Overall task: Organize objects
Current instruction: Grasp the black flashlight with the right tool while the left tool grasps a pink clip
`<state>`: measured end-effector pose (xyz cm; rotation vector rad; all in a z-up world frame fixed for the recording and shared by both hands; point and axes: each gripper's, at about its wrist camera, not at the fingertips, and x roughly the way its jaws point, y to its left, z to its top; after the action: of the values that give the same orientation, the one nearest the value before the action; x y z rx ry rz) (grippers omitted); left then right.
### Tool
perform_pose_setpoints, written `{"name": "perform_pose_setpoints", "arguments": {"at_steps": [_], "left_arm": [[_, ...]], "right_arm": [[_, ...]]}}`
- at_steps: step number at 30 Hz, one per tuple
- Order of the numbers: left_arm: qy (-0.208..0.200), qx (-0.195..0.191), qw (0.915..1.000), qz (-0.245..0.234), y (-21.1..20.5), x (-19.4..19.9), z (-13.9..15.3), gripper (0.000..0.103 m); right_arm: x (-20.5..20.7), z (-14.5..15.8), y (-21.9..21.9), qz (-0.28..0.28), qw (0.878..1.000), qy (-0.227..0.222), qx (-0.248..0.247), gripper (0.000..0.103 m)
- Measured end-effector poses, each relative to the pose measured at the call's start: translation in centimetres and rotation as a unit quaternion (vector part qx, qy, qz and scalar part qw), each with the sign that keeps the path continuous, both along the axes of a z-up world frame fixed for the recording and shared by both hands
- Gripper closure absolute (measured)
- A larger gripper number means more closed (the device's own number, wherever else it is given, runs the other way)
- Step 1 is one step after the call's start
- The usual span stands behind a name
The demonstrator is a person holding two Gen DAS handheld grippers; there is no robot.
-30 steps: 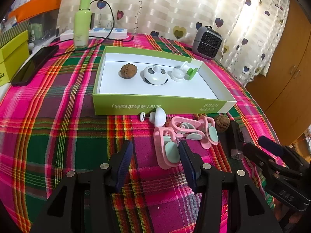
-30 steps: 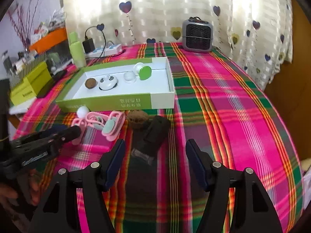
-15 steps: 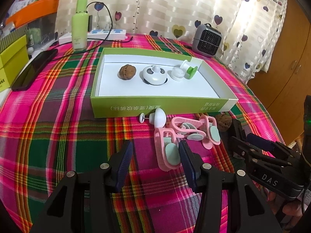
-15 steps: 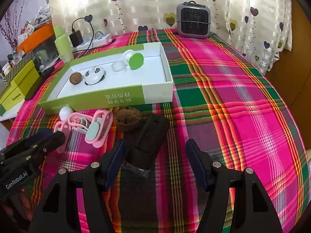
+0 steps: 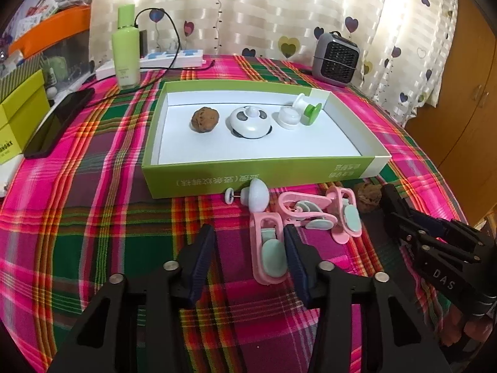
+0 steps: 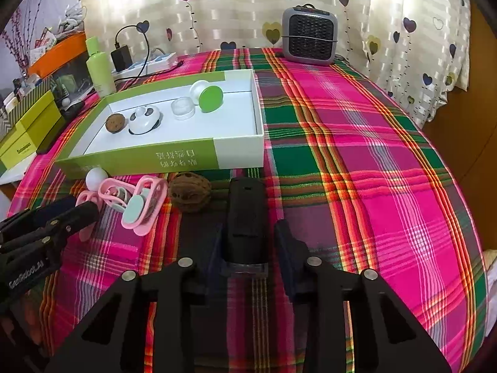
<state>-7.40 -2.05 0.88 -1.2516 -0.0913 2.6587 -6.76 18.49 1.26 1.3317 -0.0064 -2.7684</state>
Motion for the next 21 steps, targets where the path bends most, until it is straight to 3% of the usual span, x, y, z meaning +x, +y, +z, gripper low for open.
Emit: {"name": "perform_pose_setpoints", "arguments": {"at_steps": [17, 21], "left_arm": [[0.0, -0.006, 1.0, -0.006, 0.11, 0.15, 0.01, 0.087], [-0.001, -0.003, 1.0, -0.006, 0.02, 0.41, -0.08, 0.087]], "right_arm": [[-0.07, -0.02, 0.32, 0.061, 0.998, -0.001, -0.007, 0.075], [0.38, 0.0, 0.51, 0.074, 0.997, -0.001, -0.017, 0.075]]}}
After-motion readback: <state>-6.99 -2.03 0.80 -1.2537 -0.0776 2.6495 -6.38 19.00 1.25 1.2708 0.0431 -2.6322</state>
